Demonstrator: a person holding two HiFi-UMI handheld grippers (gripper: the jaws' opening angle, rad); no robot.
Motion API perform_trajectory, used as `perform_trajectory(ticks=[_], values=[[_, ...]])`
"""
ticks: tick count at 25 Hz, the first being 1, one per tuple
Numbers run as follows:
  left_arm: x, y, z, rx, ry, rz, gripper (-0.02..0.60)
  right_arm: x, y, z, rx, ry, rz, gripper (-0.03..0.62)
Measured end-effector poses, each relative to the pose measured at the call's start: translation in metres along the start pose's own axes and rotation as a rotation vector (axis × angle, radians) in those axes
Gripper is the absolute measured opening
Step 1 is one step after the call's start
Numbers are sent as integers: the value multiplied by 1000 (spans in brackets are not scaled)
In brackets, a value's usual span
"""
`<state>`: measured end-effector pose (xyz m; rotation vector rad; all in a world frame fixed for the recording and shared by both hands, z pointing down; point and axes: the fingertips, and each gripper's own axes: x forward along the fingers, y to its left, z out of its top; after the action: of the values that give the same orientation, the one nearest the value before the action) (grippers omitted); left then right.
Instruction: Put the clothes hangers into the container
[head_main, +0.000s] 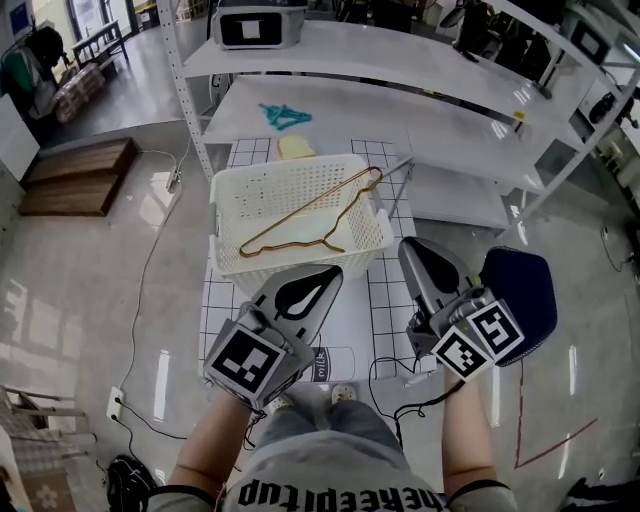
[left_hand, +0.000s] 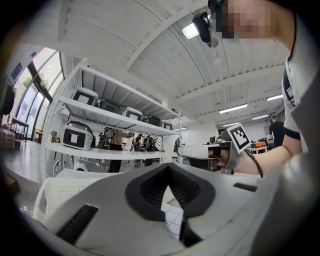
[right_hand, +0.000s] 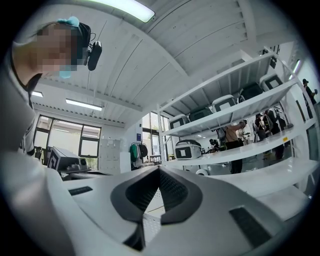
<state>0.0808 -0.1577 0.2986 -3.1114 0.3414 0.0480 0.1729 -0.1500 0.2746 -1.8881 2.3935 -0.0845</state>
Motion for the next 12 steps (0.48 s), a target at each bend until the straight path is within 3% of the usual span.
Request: perform_trajectory(ticks=[12], values=[[11,-19,3,-1,19,-41,14,-17,12,-13,32,15,7,6]])
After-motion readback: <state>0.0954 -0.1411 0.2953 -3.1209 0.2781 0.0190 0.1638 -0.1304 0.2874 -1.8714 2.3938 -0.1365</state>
